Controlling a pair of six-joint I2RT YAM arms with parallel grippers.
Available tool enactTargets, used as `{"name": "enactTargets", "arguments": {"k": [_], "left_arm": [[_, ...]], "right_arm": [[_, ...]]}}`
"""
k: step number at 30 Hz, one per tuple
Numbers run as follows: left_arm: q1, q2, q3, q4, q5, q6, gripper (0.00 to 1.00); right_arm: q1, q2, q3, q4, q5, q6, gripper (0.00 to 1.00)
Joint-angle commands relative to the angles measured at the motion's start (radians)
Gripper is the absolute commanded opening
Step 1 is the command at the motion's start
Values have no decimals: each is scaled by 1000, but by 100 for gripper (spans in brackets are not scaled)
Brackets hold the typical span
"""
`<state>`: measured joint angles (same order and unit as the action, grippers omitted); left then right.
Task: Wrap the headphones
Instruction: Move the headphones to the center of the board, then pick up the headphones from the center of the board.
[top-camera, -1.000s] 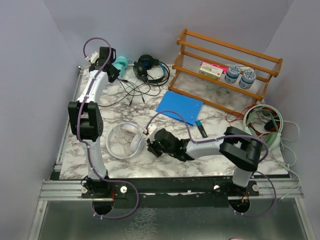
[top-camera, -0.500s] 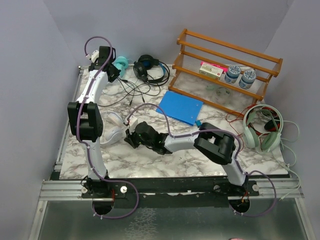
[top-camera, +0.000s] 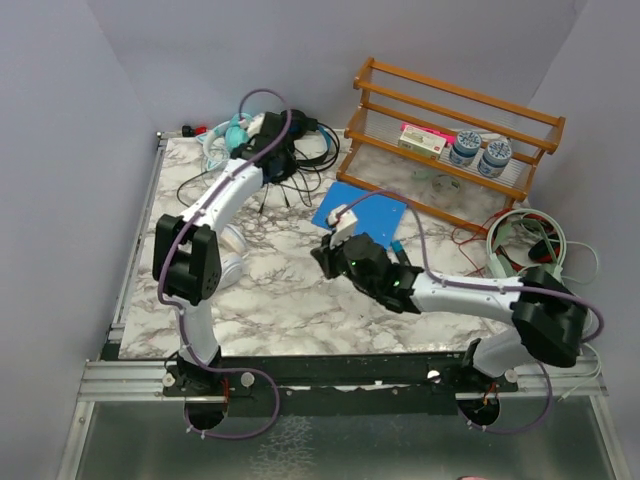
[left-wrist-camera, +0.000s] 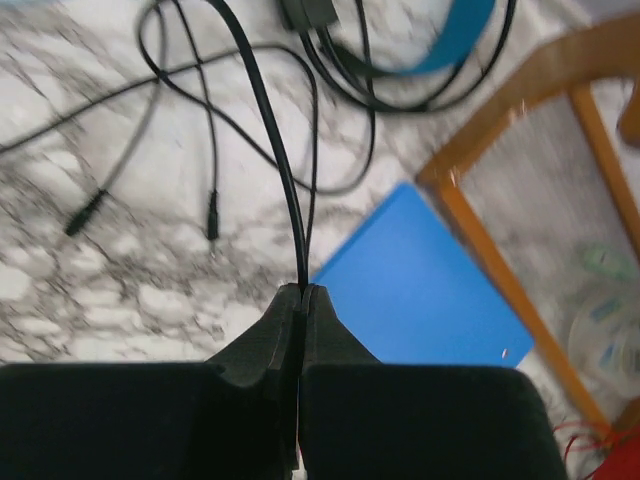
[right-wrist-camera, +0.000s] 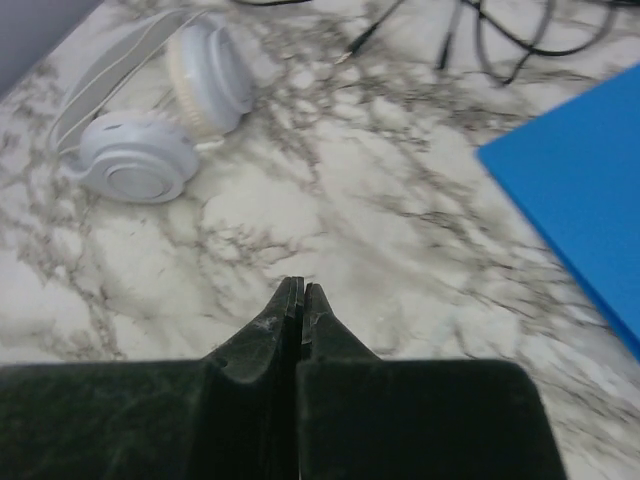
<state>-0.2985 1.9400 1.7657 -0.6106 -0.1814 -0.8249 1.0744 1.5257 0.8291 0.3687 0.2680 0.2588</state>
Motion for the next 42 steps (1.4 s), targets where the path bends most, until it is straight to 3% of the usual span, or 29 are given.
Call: {"name": "enactTargets", "arguments": {"k": [1, 7, 13, 16, 19, 24, 36, 40, 42], "left_arm": [[-83, -43, -120, 71, -124, -2, 0], [-79, 154, 71, 93, -166, 1, 0], [-77, 336, 294, 103, -202, -89, 60], [-75, 416, 380, 105, -204, -138, 73], [-73, 462, 411, 125, -188, -213, 79], [-74, 514, 428, 127, -217, -355, 81], [-74, 641, 514, 115, -288, -448, 72], [-73, 681, 557, 115, -292, -445, 57], [-71, 680, 565, 115, -293, -440, 39]], "right_arm": [[-82, -138, -76, -150, 146, 59, 1], [-136, -259, -128, -202, 166, 53, 1], [-147, -369, -170, -228, 210, 48, 1], [-151, -417, -174, -257, 226, 31, 0], [-157, -457, -169, -284, 242, 11, 1], [-168, -499, -154, -315, 249, -10, 1], [-178, -536, -146, -353, 242, -8, 1], [-180, -538, -144, -360, 239, -6, 1], [-181, -540, -145, -363, 241, -5, 1]]}}
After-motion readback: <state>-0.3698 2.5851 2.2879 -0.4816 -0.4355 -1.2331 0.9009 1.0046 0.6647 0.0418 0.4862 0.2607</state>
